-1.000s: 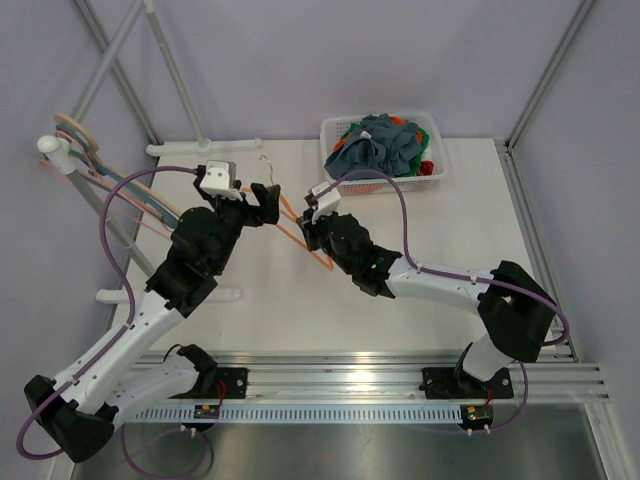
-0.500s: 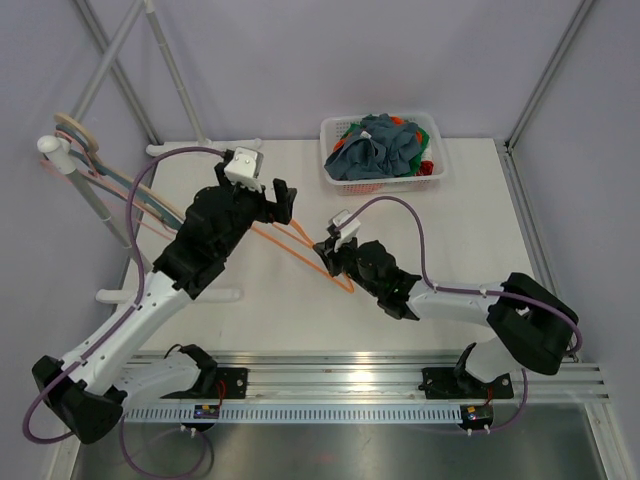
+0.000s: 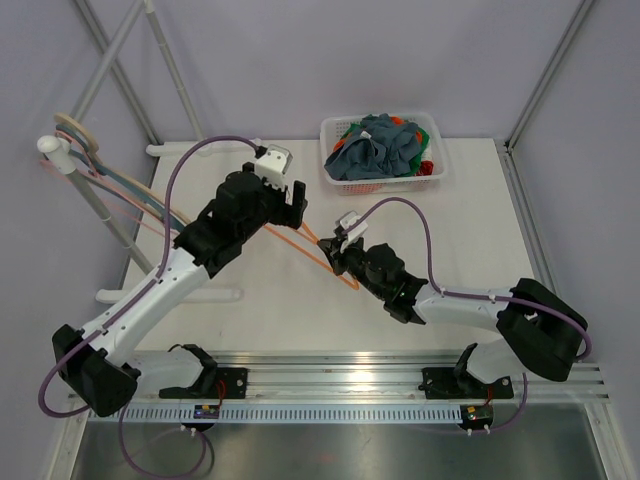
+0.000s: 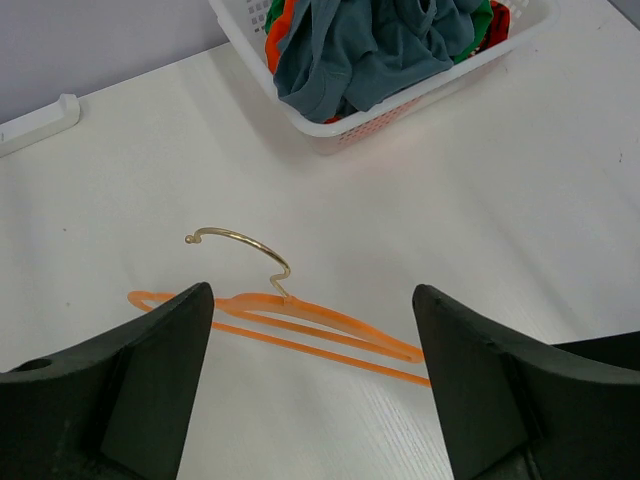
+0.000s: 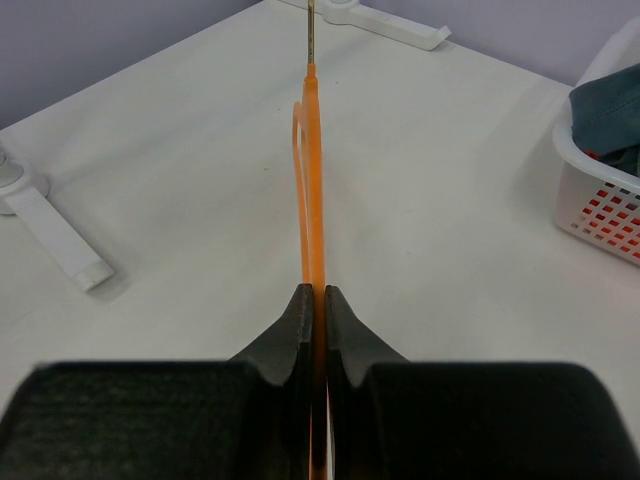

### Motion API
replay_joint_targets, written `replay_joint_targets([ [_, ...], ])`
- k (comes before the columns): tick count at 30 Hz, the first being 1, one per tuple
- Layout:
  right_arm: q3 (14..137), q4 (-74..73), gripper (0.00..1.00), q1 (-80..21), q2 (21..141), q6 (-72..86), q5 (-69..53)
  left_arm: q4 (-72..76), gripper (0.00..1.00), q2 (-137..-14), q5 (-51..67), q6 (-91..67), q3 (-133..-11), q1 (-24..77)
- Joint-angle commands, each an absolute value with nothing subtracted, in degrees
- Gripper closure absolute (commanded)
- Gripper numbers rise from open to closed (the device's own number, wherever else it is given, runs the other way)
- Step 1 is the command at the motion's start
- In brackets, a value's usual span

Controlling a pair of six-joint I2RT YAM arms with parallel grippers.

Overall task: Remove the t-shirt from the hanger
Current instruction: Pass the hanger from the right arm to the left

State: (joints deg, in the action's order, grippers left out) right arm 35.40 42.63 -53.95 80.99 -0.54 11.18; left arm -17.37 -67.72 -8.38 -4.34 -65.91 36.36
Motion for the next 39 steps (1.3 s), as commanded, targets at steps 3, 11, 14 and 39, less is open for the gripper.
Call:
replay_joint_targets([
  [3,36.47,48.78,1.0,-54.05,81.39,-1.58,13.36,-17.14,0.18,-69.34,-9.32,-4.22,-69.0,36.83],
  [11,36.12,48.43,1.0,-54.23,80.51,-0.88,12.39,-12.57,0.24,-70.66,-9.67,-4.48,-66.8,36.91],
  [14,35.95,48.52,1.0,-54.14,80.25,-0.79,12.04,-11.34,0.26,-70.75,-10.9,-4.39,-66.27,36.91],
  [39,35.86,48.96,1.0,-54.14,80.07,-0.35,10.11,-3.43,0.87,-73.48,-16.26,-6.42,-63.02,36.91],
])
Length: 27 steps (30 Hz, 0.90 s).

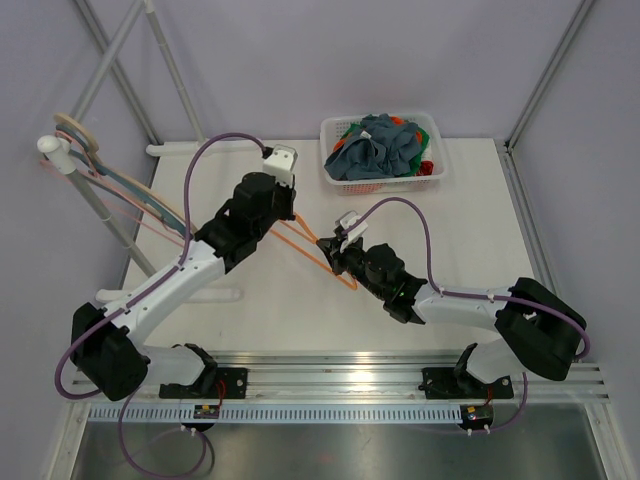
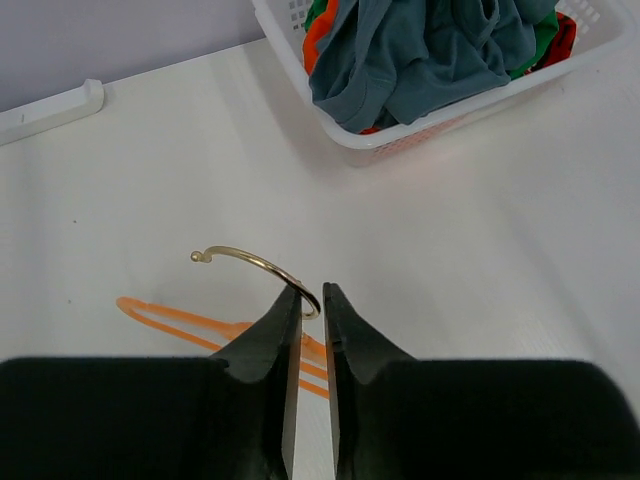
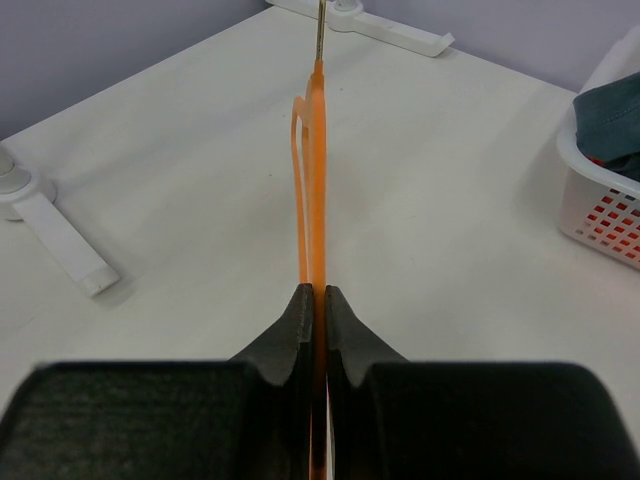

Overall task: Remove the t-shirt from the hanger
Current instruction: Pass the hanger from the right arm to the left

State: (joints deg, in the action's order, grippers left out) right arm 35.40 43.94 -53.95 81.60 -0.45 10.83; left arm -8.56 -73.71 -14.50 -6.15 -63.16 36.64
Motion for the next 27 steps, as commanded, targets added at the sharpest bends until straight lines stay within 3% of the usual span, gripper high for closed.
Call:
replay_joint_targets([
  [1,35.86,48.96,1.0,-54.23,80.07,-0.35,9.93,-3.34,0.96,-73.39,-16.52,-6.42,-62.84,36.91],
  [2,35.95,48.96,1.0,-54.14,79.89,-0.35,9.76,-3.17,1.0,-73.21,-16.78,-6.33,-62.93,36.91],
  [6,36.03,48.61,0.99,-54.14,79.89,-0.35,8.88,-2.37,1.0,-72.77,-17.66,-6.15,-62.23,36.91],
  [7,36.12,47.99,0.95,-54.14,79.98,-0.35,8.44,-2.29,1.0,-72.69,-17.84,-5.89,-62.23,36.91],
  [8,36.12,47.9,0.79,-54.14,79.89,-0.35,8.09,-2.37,1.0,-72.51,-18.45,-5.71,-62.31,36.91],
  [11,35.77,47.99,0.62,-54.14,79.8,-0.35,7.3,-2.37,1.0,-72.25,-19.86,-5.36,-62.31,36.91],
  [17,35.86,45.53,0.38,-54.14,79.1,-0.35,6.33,-0.62,1.0,-70.67,-23.64,-3.87,-61.27,36.91],
  [27,36.39,41.58,0.26,-54.31,76.99,7.02,0.71,3.51,1.0,-70.66,-29.35,-1.49,-60.03,36.91],
])
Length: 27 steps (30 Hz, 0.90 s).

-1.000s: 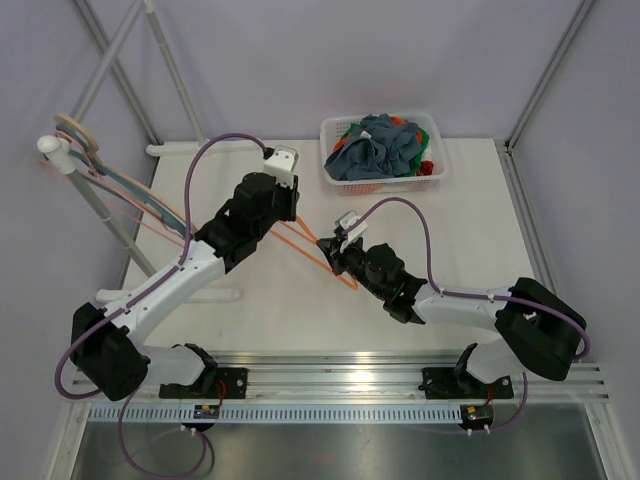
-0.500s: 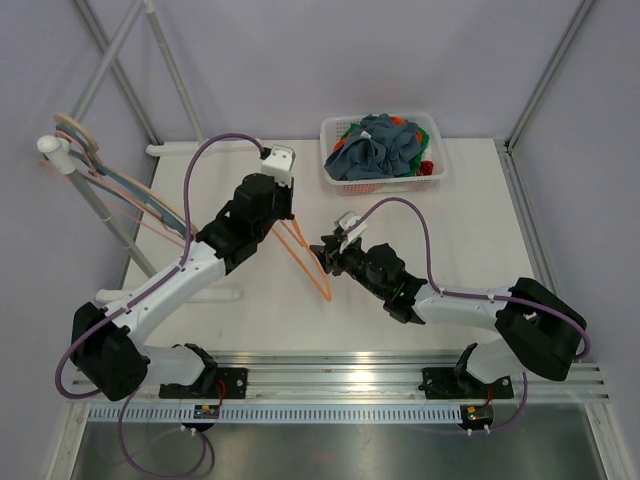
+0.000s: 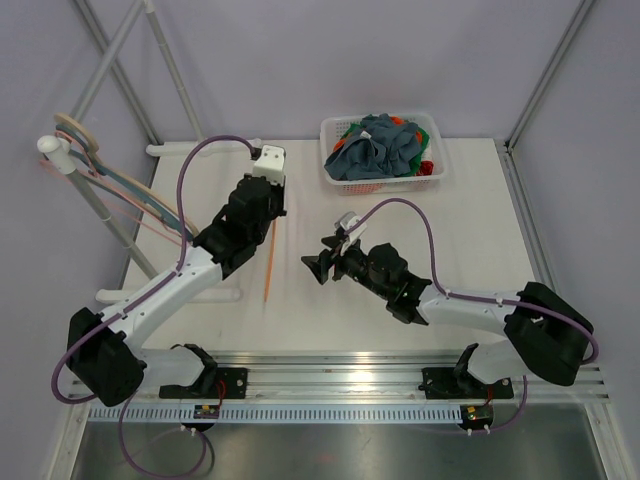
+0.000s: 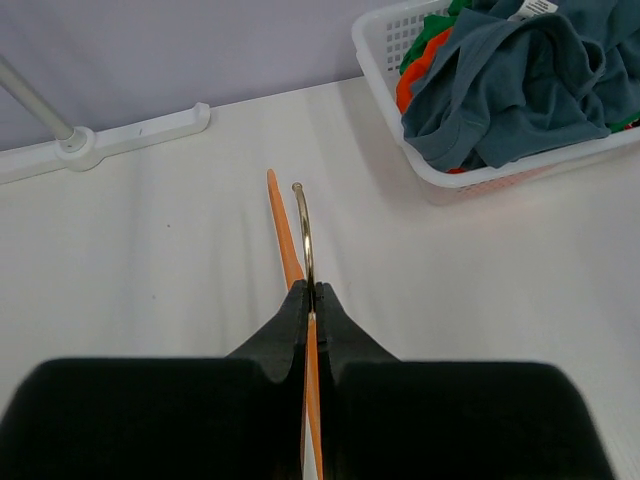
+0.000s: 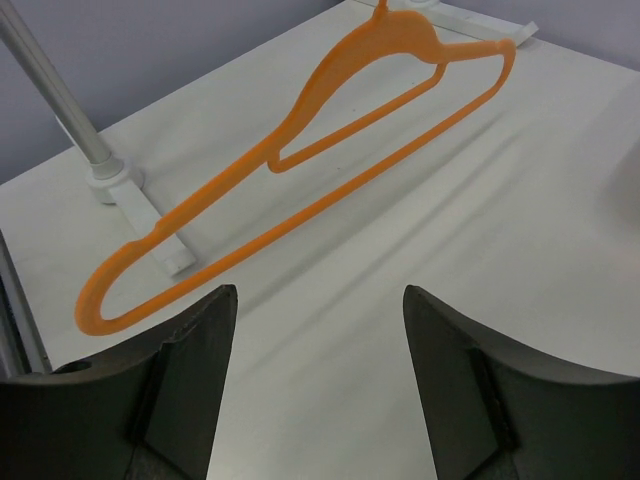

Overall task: Remove the t-shirt from the hanger
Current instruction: Pass the hanger from the right arm to the left, then pass the hanger from the left arm to the right

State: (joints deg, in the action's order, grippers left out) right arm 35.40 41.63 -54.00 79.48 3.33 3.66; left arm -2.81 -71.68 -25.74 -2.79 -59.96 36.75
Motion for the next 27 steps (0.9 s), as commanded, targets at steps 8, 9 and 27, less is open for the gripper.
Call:
replay_joint_targets([
  [8,39.28,43.59,0.19,-61.78,82.78,9.41,10.09,3.25,1.0,-72.51,-30.76,-1.58,-60.91,36.91],
  [9,39.9,44.38,0.19,-62.4,84.19,9.58,11.76,3.25,1.0,-72.6,-30.85,-1.58,-60.91,36.83],
  [27,52.99,41.49,0.18,-77.86,97.46,7.56,40.77,3.6,1.0,-73.48,-33.66,-1.49,-61.26,36.83],
])
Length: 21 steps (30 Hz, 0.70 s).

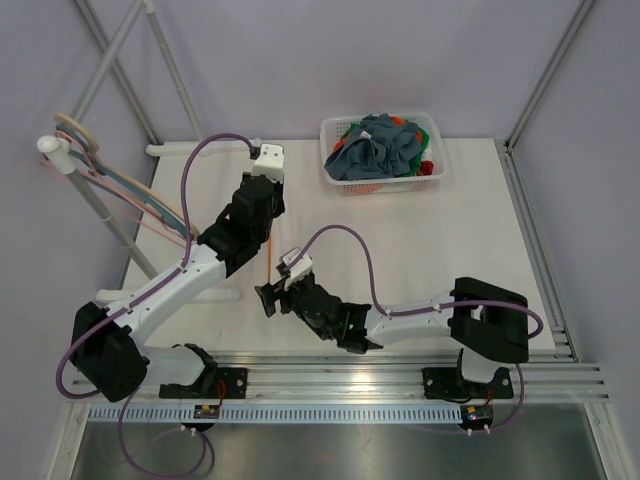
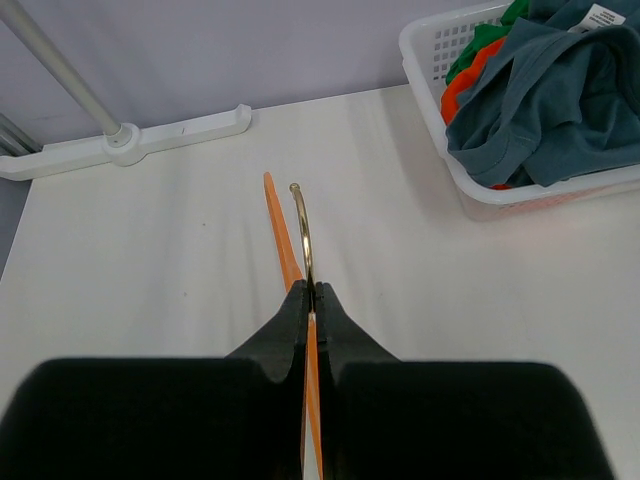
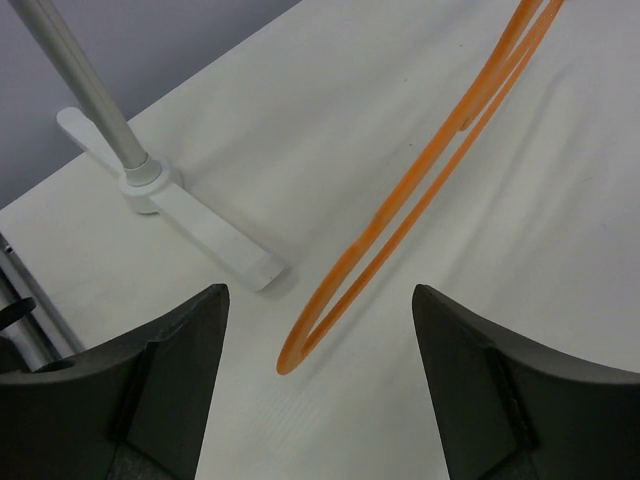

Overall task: Remove the t-shirt from the hanger
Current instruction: Pass the hanger from the left arm to the right

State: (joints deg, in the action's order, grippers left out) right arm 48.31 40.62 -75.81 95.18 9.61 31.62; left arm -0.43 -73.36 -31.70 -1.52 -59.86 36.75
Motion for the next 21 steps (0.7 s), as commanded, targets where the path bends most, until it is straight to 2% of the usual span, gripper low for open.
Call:
replay_joint_targets([
  [1,53.96,40.61,0.2,-78.05,98.25,7.56,41.65,3.52,1.0,-73.48,-33.66,-1.49,-61.26,36.83],
  [7,58.01,33.58,0.34,-78.31,100.63,10.45,44.56,3.52,1.0,-72.95,-34.01,-1.58,-61.17,36.83],
  [8,58.09,33.23,0.42,-78.4,100.81,11.16,44.91,3.52,1.0,-72.95,-33.93,-1.58,-61.17,36.83],
  [11,59.14,29.81,0.53,-78.31,101.42,12.74,45.79,3.43,1.0,-73.04,-34.01,-1.58,-61.26,36.83],
  [14,60.11,28.13,0.54,-78.31,102.56,13.88,46.23,3.34,1.0,-73.04,-34.28,-1.76,-61.35,36.83],
  [19,60.91,25.58,0.66,-78.31,103.18,14.5,47.28,3.25,1.0,-72.95,-34.54,-1.93,-61.35,36.83],
  [20,60.39,25.49,0.7,-78.4,102.84,14.68,47.2,3.16,1.0,-72.86,-34.54,-2.02,-61.35,36.83],
  [21,60.12,25.49,0.78,-78.22,102.66,14.76,47.37,3.16,1.0,-72.69,-34.45,-2.11,-61.26,36.83],
])
